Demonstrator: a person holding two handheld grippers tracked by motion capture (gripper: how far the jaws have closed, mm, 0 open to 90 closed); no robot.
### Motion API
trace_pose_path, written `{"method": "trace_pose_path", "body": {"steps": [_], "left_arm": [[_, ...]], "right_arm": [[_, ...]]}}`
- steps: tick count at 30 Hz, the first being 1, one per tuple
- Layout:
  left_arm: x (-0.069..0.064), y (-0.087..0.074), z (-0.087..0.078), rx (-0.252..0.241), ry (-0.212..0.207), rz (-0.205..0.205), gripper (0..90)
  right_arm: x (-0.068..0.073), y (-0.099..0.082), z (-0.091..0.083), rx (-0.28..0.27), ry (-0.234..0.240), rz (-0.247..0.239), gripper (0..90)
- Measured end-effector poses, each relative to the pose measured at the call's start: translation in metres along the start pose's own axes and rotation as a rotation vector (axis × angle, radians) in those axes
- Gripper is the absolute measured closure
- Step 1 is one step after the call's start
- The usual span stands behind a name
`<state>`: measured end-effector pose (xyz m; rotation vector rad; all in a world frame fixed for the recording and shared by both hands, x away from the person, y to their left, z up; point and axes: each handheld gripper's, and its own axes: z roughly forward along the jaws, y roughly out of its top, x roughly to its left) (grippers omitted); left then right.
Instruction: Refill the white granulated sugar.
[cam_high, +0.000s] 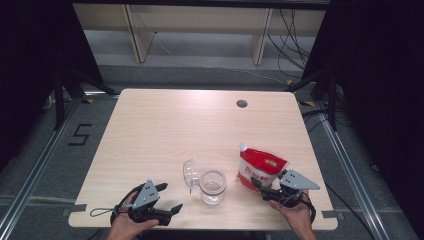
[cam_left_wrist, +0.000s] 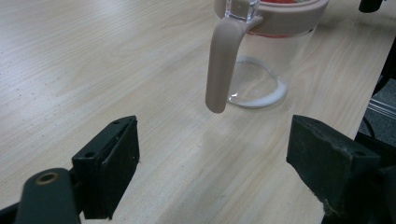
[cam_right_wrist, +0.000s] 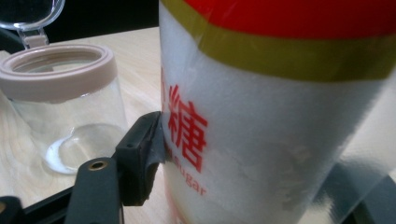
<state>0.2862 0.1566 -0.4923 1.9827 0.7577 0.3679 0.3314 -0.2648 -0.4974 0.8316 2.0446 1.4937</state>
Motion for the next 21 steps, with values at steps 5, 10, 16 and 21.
{"method": "trace_pose_path", "body": {"steps": [5, 10, 16, 21], "left_arm": [[0.001, 0.0, 0.0, 0.001, 0.006, -0.002, 16.9], [0.002, 0.0, 0.0, 0.006, 0.004, 0.037, 16.9], [0.002, 0.0, 0.0, 0.009, 0.009, 0.036, 16.9], [0.002, 0.0, 0.0, 0.015, 0.01, 0.041, 16.9]], "right_arm": [[0.012, 0.0, -0.001, -0.001, -0.069, 0.076, 38.3], [0.026, 0.001, 0.0, -0.007, -0.157, 0.103, 39.3], [0.031, 0.001, 0.002, -0.007, -0.18, 0.112, 39.4], [0.022, -0.004, 0.002, -0.035, -0.116, 0.089, 38.6]]}}
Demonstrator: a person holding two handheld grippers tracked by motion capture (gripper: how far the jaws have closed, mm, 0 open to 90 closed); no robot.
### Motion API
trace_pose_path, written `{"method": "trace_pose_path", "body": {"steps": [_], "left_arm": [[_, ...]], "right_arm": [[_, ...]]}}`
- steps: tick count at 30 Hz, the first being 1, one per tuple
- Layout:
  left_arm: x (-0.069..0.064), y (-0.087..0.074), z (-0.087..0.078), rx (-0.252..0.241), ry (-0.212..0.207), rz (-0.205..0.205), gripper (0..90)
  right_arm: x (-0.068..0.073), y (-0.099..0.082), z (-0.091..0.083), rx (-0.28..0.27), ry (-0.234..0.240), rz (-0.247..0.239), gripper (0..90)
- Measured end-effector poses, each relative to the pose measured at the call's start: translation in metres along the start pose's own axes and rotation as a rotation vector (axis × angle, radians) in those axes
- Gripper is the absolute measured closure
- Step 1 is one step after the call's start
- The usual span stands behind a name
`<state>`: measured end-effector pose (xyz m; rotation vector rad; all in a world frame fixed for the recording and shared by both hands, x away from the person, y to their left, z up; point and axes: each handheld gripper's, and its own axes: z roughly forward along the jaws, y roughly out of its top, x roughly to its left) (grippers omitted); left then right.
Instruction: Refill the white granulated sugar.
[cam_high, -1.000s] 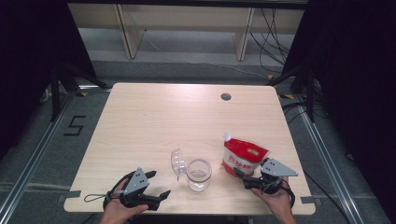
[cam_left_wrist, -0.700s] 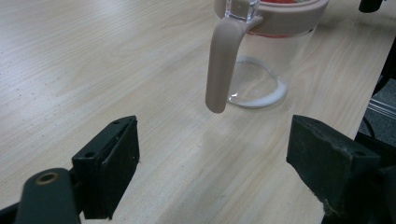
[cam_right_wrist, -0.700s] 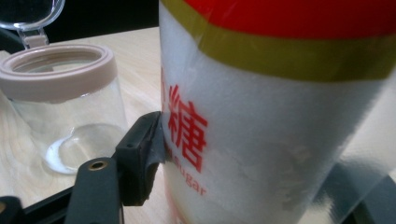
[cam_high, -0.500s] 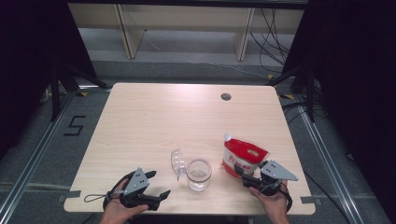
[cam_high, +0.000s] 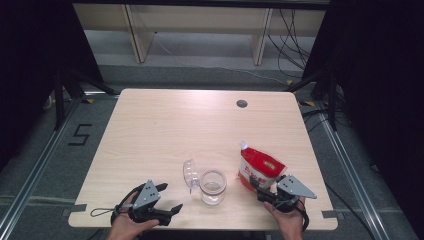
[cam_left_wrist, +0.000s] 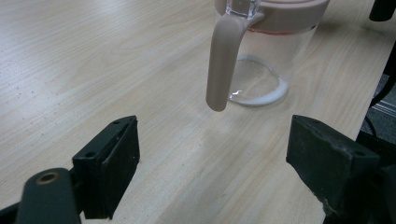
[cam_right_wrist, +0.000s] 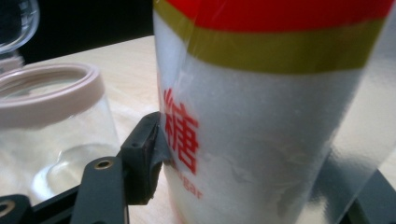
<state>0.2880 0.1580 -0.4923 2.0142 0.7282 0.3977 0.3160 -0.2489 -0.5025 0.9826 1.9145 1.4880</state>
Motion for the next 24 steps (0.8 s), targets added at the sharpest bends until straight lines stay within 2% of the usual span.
{"method": "trace_pose_path", "body": {"steps": [1, 2, 3, 5, 6, 7, 8, 10, 11, 13, 14, 15, 16, 17, 18, 19, 21, 22, 23, 24], "left_arm": [[0.0, 0.0, 0.0, -0.006, -0.002, -0.006, 16.9], [0.0, 0.0, 0.0, -0.006, -0.001, -0.005, 16.9], [0.0, 0.0, 0.0, -0.006, -0.001, -0.005, 16.9], [-0.001, 0.0, 0.0, -0.006, -0.001, -0.013, 16.9], [-0.001, 0.0, 0.0, -0.006, -0.003, -0.011, 16.9], [-0.001, 0.0, 0.0, -0.006, -0.002, -0.011, 16.9], [-0.001, 0.0, 0.0, -0.006, -0.001, -0.013, 16.9], [-0.001, 0.0, 0.0, -0.008, -0.002, -0.015, 16.9], [-0.001, 0.0, 0.0, -0.008, -0.002, -0.015, 16.9], [-0.001, 0.0, 0.0, -0.008, -0.003, -0.017, 16.9], [-0.001, 0.0, 0.0, -0.006, -0.002, -0.015, 16.9], [-0.001, 0.0, 0.0, -0.008, -0.003, -0.015, 16.9], [-0.001, 0.0, 0.0, -0.015, -0.008, -0.02, 16.9], [-0.001, 0.0, 0.0, -0.015, -0.008, -0.02, 16.9], [-0.001, 0.0, 0.0, -0.012, -0.012, -0.02, 16.9], [-0.002, 0.0, 0.0, -0.018, 0.0, -0.033, 16.9], [-0.001, 0.0, 0.0, -0.004, -0.01, -0.038, 16.9], [-0.002, 0.0, 0.001, -0.009, -0.005, -0.04, 16.9], [-0.002, 0.0, 0.001, -0.009, -0.005, -0.04, 16.9], [-0.002, 0.0, 0.001, -0.014, -0.008, -0.05, 16.9]], "right_arm": [[-0.003, 0.0, 0.0, 0.006, 0.028, -0.023, 38.2], [-0.003, -0.002, 0.001, -0.015, 0.015, -0.031, 37.7], [-0.005, -0.001, -0.001, 0.016, 0.038, -0.034, 37.3], [-0.004, -0.002, 0.0, 0.008, 0.035, -0.016, 36.3], [-0.006, -0.002, 0.002, 0.008, 0.065, -0.058, 34.9], [-0.007, -0.002, 0.002, 0.016, 0.084, -0.074, 34.4], [-0.007, -0.002, 0.003, 0.008, 0.063, -0.081, 34.2], [-0.008, -0.004, 0.005, 0.0, 0.074, -0.07, 33.9], [-0.01, -0.003, 0.006, -0.009, 0.068, -0.096, 33.5], [-0.009, -0.004, 0.006, -0.018, 0.067, -0.087, 33.3], [-0.008, -0.005, 0.006, -0.004, 0.089, -0.064, 33.0], [-0.01, -0.005, 0.007, -0.003, 0.102, -0.082, 32.6], [-0.012, -0.006, 0.008, -0.006, 0.068, -0.099, 32.6], [-0.012, -0.006, 0.008, -0.006, 0.068, -0.099, 32.6], [-0.014, -0.007, 0.009, -0.007, 0.088, -0.101, 32.3], [-0.014, -0.007, 0.009, -0.007, 0.088, -0.101, 32.3], [-0.014, -0.007, 0.01, -0.009, 0.081, -0.101, 32.4], [-0.015, -0.008, 0.013, -0.009, 0.113, -0.105, 32.5], [-0.015, -0.008, 0.013, -0.009, 0.113, -0.105, 32.5], [-0.015, -0.009, 0.013, -0.005, 0.11, -0.088, 33.4]]}}
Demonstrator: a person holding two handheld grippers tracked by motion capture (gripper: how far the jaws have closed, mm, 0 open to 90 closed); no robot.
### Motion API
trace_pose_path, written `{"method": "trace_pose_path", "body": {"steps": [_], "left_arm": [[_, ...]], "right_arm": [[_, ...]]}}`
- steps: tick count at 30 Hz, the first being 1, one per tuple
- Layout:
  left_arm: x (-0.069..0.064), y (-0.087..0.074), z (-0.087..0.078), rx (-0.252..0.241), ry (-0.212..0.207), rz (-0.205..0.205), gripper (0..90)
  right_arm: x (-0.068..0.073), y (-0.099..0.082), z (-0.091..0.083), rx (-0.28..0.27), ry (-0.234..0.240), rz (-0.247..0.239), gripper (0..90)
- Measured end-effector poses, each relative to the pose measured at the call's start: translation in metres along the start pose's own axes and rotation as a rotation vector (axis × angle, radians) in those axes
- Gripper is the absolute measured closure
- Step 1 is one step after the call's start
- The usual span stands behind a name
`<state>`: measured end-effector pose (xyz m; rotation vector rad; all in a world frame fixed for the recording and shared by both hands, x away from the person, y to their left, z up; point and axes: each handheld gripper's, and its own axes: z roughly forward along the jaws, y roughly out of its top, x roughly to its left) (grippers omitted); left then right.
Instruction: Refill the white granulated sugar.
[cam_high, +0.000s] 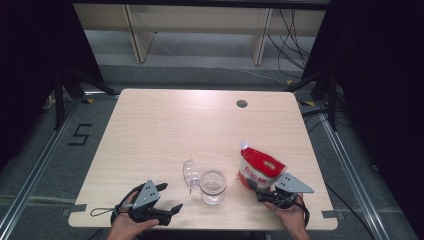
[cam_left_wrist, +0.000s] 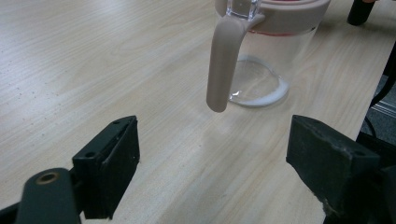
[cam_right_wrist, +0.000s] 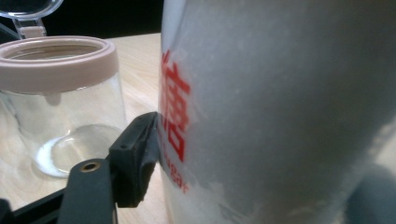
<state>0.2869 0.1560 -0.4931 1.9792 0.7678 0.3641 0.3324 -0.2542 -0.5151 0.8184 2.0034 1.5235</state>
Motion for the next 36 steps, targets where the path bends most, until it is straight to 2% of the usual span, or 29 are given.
{"method": "trace_pose_path", "body": {"steps": [1, 2, 4, 5, 6, 7, 8, 9, 10, 12, 14, 16, 17, 18, 19, 20, 21, 23, 24, 25, 26, 27, 28, 29, 30, 31, 35, 36], "left_arm": [[0.0, 0.0, 0.0, 0.0, 0.0, 0.0, 16.9], [0.0021, 0.0005, -0.0008, 0.012, 0.008, 0.019, 16.9], [0.0017, 0.0006, -0.0007, 0.007, 0.01, 0.017, 16.9], [0.0033, 0.0009, -0.0006, 0.008, 0.003, 0.036, 16.9], [0.003, 0.0013, -0.0015, 0.015, 0.012, 0.039, 16.9], [0.003, 0.0013, -0.0015, 0.015, 0.012, 0.039, 16.9], [0.0003, 0.0008, -0.0007, 0.005, -0.002, 0.001, 16.9], [-0.0005, 0.0011, 0.0, -0.001, -0.006, -0.003, 16.9], [-0.0004, 0.0014, -0.0006, 0.008, 0.006, 0.013, 16.9], [-0.0015, 0.0013, 0.0004, -0.002, 0.003, 0.002, 16.9], [0.0, 0.0017, -0.0004, 0.009, 0.005, 0.009, 16.9], [0.0011, 0.002, -0.0001, 0.013, -0.001, 0.005, 16.9], [0.0018, 0.0027, -0.0004, 0.016, 0.001, 0.019, 16.9], [0.0007, 0.0027, 0.0014, 0.006, -0.005, 0.0, 16.9], [0.0007, 0.0027, 0.0014, 0.006, -0.005, 0.0, 16.9], [0.0011, 0.0028, 0.0023, 0.011, 0.001, 0.005, 16.9], [0.0033, 0.0034, 0.0024, 0.012, -0.006, 0.033, 16.9], [0.0033, 0.0034, 0.0026, 0.011, -0.005, 0.03, 16.9], [0.0032, 0.0036, 0.0024, 0.01, -0.004, 0.031, 16.9], [0.0032, 0.0036, 0.0024, 0.01, -0.004, 0.031, 16.9], [0.0035, 0.0035, 0.0012, 0.021, 0.005, 0.042, 16.9], [0.0035, 0.0035, 0.0012, 0.021, 0.005, 0.042, 16.9], [0.0034, 0.0031, 0.0014, 0.019, 0.005, 0.039, 16.9], [0.0034, 0.0031, 0.0014, 0.019, 0.005, 0.039, 16.9], [0.0026, 0.003, 0.0017, 0.013, 0.002, 0.026, 16.9], [0.0031, 0.0031, 0.0013, 0.018, 0.006, 0.034, 16.9], [0.0023, 0.003, 0.0015, 0.007, 0.002, 0.023, 16.9], [0.0023, 0.003, 0.0015, 0.007, 0.002, 0.023, 16.9]], "right_arm": [[-0.0025, -0.0002, 0.0013, -0.007, -0.006, -0.027, 33.5], [-0.0033, -0.0006, 0.0029, -0.024, 0.015, -0.023, 33.5], [-0.0038, -0.0003, 0.0015, -0.019, 0.012, -0.017, 33.5], [-0.0031, -0.0008, 0.0025, -0.036, 0.002, 0.0, 33.5], [-0.005, -0.0002, 0.0026, -0.028, 0.019, -0.013, 34.1], [-0.005, -0.0002, 0.0026, -0.028, 0.019, -0.013, 34.1], [-0.0065, -0.0003, 0.0027, -0.026, 0.015, -0.027, 35.8], [-0.0061, -0.0002, 0.0025, -0.026, 0.021, -0.021, 36.0], [-0.0066, -0.0004, 0.003, -0.029, 0.021, -0.029, 36.2], [-0.0065, -0.0004, 0.0031, -0.031, 0.024, -0.029, 36.3], [-0.0069, -0.0006, 0.0046, -0.046, 0.035, -0.027, 36.1], [-0.0081, 0.0001, 0.0038, -0.034, 0.036, -0.044, 36.0], [-0.0076, 0.0, 0.0047, -0.038, 0.05, -0.029, 36.1], [-0.0065, -0.0005, 0.0042, -0.034, 0.03, -0.013, 36.0], [-0.0065, -0.0005, 0.0042, -0.034, 0.03, -0.013, 36.0], [-0.0076, -0.001, 0.0069, -0.071, 0.012, -0.03, 36.0], [-0.0066, -0.0009, 0.0062, -0.054, 0.024, -0.011, 36.1], [-0.0081, -0.0007, 0.0072, -0.054, 0.039, -0.024, 36.2], [-0.0071, -0.0008, 0.0066, -0.063, 0.019, -0.016, 36.4], [-0.0071, -0.0008, 0.0066, -0.063, 0.019, -0.016, 36.4], [-0.0063, -0.0006, 0.007, -0.068, 0.025, -0.004, 36.4], [-0.0041, -0.0008, 0.0064, -0.059, 0.029, 0.026, 36.4], [-0.0036, -0.0008, 0.0066, -0.065, 0.029, 0.033, 36.3], [-0.0036, -0.0008, 0.0066, -0.065, 0.029, 0.033, 36.3], [-0.0056, -0.0007, 0.008, -0.087, 0.018, 0.002, 36.2], [-0.0057, -0.0007, 0.0083, -0.09, 0.018, -0.003, 36.4], [-0.0056, -0.0005, 0.0085, -0.083, 0.028, 0.017, 37.7], [-0.0079, -0.0003, 0.0092, -0.085, 0.042, -0.007, 38.1]]}}
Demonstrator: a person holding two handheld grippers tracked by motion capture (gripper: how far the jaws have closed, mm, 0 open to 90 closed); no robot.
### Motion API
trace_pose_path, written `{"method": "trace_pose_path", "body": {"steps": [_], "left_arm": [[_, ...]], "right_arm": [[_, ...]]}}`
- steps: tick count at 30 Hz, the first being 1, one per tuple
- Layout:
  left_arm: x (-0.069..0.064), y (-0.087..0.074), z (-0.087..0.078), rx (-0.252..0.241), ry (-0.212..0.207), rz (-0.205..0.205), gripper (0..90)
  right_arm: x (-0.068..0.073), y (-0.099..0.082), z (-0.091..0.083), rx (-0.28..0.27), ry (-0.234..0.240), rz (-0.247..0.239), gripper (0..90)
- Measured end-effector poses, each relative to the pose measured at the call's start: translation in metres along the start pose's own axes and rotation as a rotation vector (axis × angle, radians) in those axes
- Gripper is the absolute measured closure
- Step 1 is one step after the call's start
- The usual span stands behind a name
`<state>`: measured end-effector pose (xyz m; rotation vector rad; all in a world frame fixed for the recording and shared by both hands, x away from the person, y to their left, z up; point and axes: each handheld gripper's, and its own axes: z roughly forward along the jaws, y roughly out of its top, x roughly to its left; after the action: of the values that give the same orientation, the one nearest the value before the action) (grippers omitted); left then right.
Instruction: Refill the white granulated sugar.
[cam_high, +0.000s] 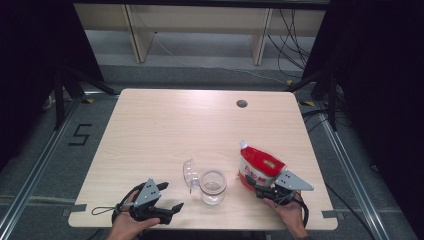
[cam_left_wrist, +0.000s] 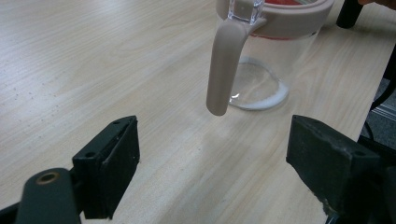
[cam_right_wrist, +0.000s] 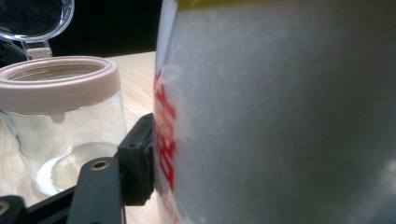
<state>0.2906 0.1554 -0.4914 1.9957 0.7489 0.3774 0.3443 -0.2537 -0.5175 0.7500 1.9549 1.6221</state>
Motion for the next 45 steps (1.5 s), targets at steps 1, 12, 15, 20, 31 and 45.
{"method": "trace_pose_path", "body": {"steps": [1, 12, 15, 20, 31, 45], "left_arm": [[0.0, 0.0, 0.0, 0.001, -0.001, 0.001, 16.9], [-0.001, -0.001, 0.0, -0.003, -0.002, -0.003, 16.9], [-0.001, -0.001, -0.001, 0.0, 0.002, -0.027, 16.9], [0.0, -0.002, -0.002, 0.002, 0.007, -0.029, 16.9], [-0.003, -0.002, -0.002, -0.015, -0.002, -0.012, 16.9], [-0.002, -0.003, -0.004, -0.003, 0.0, 0.02, 17.0]], "right_arm": [[0.0, 0.0, 0.0, 0.0, 0.0, 0.0, 38.1], [0.0, 0.0, 0.002, -0.013, 0.005, -0.013, 38.4], [0.001, 0.0, 0.003, -0.012, -0.013, 0.001, 38.6], [-0.001, 0.002, 0.006, -0.01, -0.007, -0.033, 40.8], [0.012, 0.011, 0.005, 0.061, -0.058, -0.009, 43.4], [0.032, 0.031, -0.006, 0.18, -0.186, -0.31, 45.5]]}}
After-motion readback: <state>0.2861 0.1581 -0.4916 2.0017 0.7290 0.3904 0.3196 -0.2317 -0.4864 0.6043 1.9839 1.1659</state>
